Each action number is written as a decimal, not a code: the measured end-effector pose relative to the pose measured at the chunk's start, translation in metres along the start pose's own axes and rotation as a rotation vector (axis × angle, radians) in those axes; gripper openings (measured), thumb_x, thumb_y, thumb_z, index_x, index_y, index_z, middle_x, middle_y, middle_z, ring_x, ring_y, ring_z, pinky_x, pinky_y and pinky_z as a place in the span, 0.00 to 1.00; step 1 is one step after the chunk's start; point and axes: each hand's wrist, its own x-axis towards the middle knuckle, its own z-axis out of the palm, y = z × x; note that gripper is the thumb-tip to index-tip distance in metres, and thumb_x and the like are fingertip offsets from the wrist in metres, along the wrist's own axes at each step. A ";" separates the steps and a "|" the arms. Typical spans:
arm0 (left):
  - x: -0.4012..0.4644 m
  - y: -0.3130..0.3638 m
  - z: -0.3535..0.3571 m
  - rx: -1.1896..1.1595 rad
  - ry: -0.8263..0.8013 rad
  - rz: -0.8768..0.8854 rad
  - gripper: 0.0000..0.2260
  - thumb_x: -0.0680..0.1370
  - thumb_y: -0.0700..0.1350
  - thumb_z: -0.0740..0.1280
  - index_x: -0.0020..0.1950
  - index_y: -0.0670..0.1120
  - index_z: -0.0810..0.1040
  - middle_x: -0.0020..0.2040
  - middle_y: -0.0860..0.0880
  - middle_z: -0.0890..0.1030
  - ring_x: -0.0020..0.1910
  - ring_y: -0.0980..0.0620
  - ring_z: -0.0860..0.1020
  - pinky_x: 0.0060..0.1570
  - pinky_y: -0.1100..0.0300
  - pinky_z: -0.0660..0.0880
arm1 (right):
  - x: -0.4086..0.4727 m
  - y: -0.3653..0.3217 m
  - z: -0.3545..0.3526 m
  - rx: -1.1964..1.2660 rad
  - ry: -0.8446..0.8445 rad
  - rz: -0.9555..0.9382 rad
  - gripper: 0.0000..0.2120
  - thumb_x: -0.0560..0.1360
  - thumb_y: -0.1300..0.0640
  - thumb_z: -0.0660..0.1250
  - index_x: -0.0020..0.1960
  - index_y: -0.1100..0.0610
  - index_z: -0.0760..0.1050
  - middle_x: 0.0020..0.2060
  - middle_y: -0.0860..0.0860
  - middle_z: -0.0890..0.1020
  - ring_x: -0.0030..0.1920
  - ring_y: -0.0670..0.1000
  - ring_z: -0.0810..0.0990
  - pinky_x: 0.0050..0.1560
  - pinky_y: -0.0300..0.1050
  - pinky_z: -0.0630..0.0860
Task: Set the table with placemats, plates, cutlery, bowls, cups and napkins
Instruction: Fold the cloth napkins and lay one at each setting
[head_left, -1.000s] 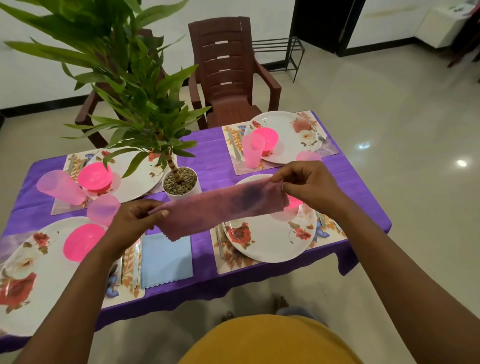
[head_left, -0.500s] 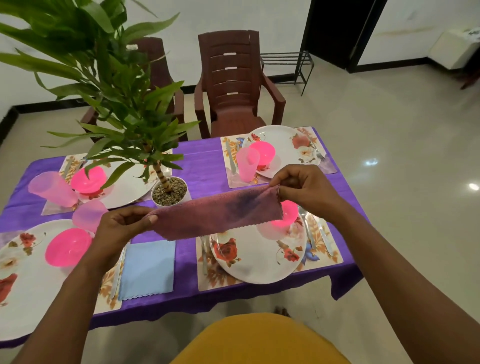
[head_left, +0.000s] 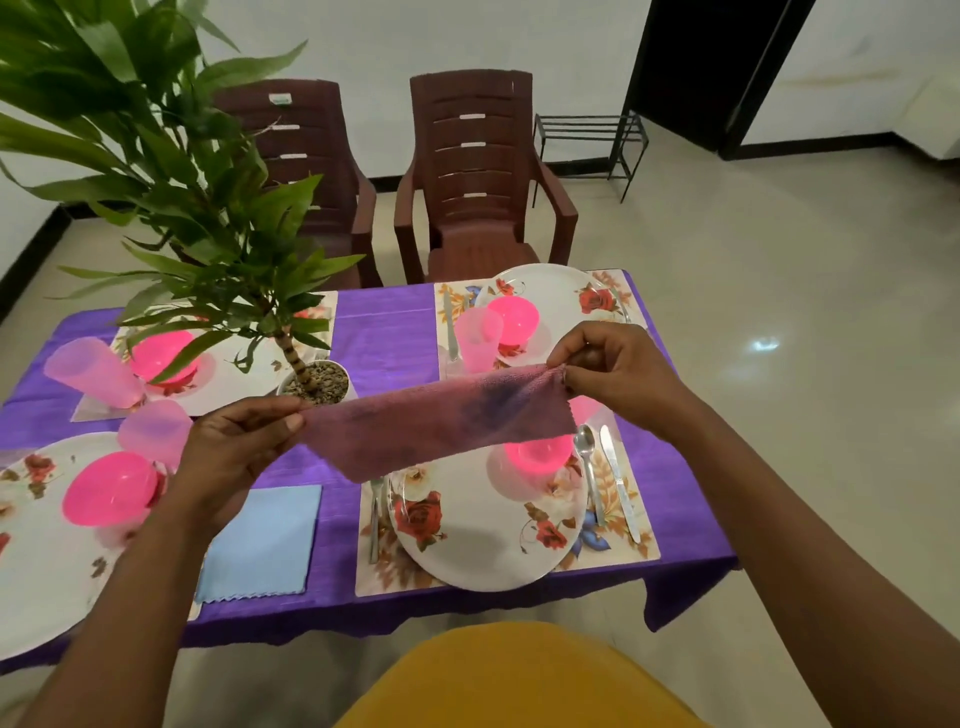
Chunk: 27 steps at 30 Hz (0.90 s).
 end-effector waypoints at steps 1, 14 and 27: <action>-0.001 -0.002 0.002 0.014 0.012 -0.005 0.12 0.71 0.31 0.73 0.54 0.40 0.85 0.50 0.42 0.88 0.48 0.50 0.87 0.51 0.61 0.83 | 0.001 0.000 -0.002 0.016 -0.011 -0.009 0.10 0.74 0.74 0.70 0.49 0.61 0.83 0.42 0.54 0.87 0.44 0.53 0.88 0.49 0.50 0.86; -0.015 -0.006 0.008 0.481 -0.111 0.036 0.18 0.81 0.28 0.65 0.51 0.49 0.88 0.54 0.46 0.86 0.53 0.47 0.85 0.51 0.52 0.81 | 0.013 -0.005 -0.010 -0.036 -0.062 -0.150 0.13 0.74 0.73 0.72 0.49 0.56 0.86 0.44 0.50 0.87 0.45 0.45 0.86 0.46 0.34 0.81; -0.023 -0.012 0.024 0.280 -0.009 -0.047 0.19 0.75 0.27 0.72 0.59 0.47 0.83 0.60 0.50 0.83 0.57 0.44 0.83 0.55 0.51 0.79 | 0.007 -0.003 -0.008 0.005 -0.031 -0.130 0.10 0.75 0.72 0.72 0.51 0.60 0.86 0.44 0.51 0.87 0.46 0.46 0.86 0.47 0.36 0.82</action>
